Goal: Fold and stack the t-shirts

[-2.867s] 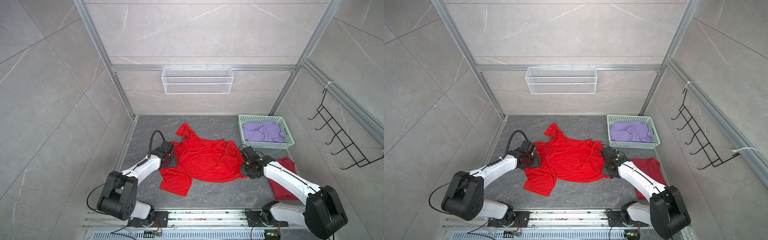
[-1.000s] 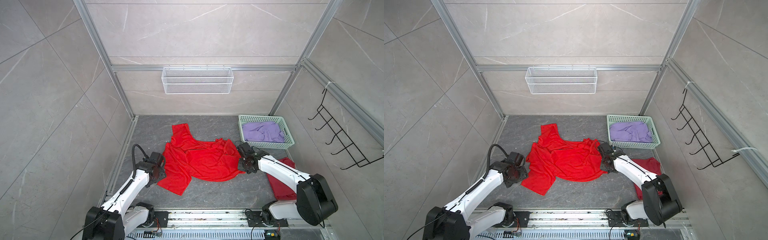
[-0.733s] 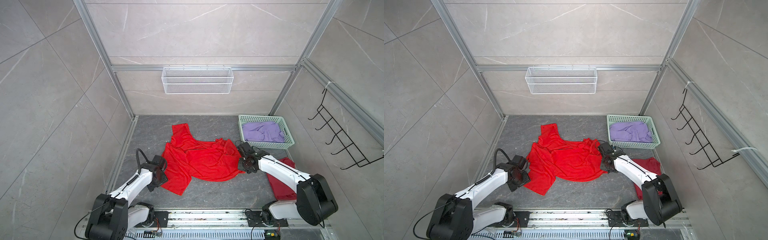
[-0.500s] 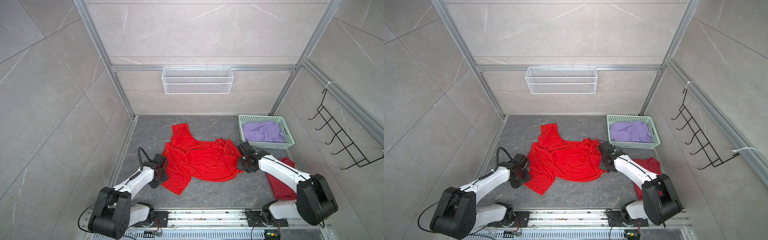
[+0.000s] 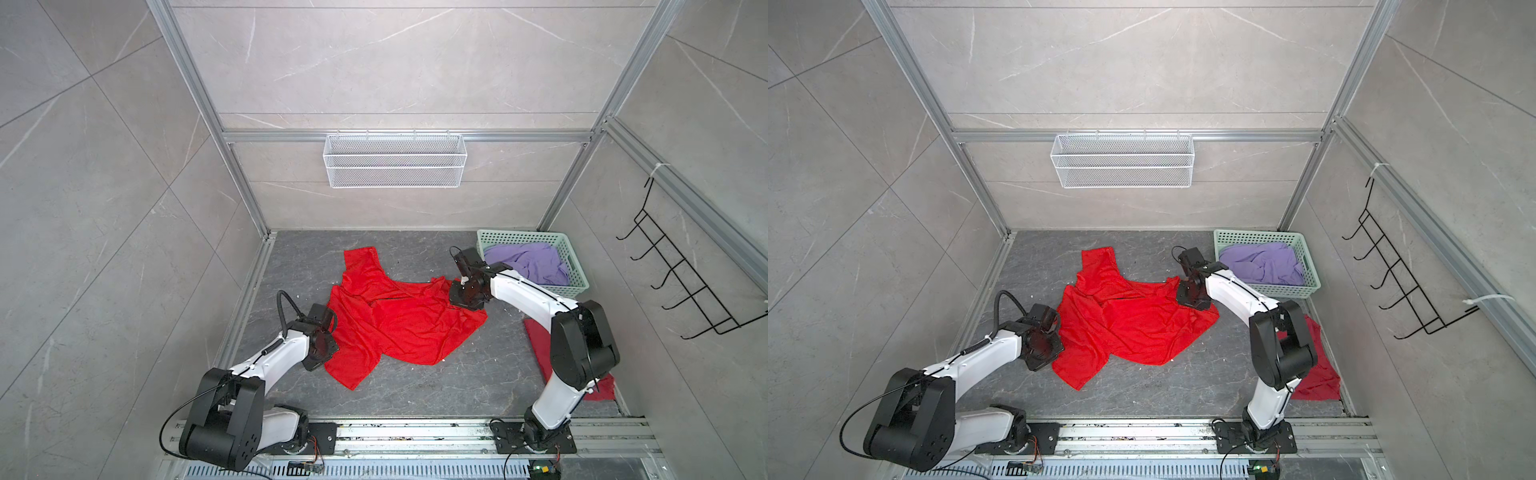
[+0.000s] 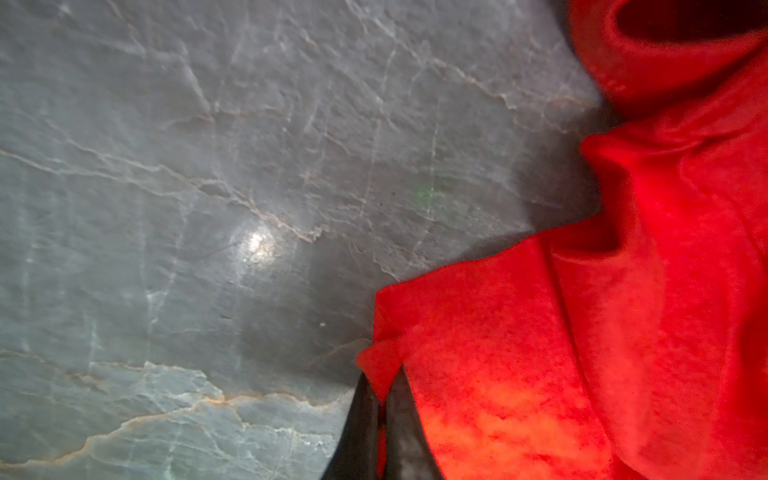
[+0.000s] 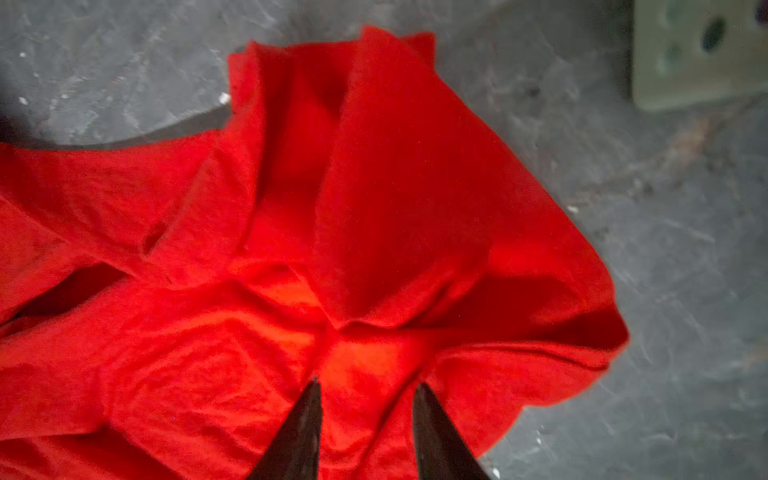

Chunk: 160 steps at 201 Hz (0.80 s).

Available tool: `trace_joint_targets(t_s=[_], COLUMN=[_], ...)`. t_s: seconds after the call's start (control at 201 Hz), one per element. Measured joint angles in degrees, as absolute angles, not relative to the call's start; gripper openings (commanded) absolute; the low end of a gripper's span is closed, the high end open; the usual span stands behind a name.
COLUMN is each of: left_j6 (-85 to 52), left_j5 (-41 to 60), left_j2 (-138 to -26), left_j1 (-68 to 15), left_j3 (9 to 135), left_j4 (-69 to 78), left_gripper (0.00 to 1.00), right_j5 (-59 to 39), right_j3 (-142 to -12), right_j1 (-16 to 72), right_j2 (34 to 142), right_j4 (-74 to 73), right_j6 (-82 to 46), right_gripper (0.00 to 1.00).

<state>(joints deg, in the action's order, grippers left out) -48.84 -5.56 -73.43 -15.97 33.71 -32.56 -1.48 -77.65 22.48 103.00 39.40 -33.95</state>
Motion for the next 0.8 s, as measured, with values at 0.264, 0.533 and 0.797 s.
trace_joint_targets(t_s=[0.264, 0.533, 0.797], left_j6=[-48.84, -48.60, -48.12], left_j5=[-5.56, -5.34, -5.32], left_j2=[-71.61, -72.18, -73.12], left_j1=[-15.97, -15.97, -15.97], left_j3=[33.08, 33.08, 33.28], left_j4=[-32.67, -32.36, -31.42], left_gripper=[0.00, 0.00, 0.00], right_j5=[1.30, 1.89, -8.12], right_j3=[-83.22, -58.39, -46.24], right_j1=[22.41, 16.95, 13.17], right_j2=[101.80, 82.15, 75.70], right_j4=[40.80, 38.72, 28.29], right_j6=[-29.74, -29.08, -32.97], right_gripper=[0.51, 0.64, 0.61])
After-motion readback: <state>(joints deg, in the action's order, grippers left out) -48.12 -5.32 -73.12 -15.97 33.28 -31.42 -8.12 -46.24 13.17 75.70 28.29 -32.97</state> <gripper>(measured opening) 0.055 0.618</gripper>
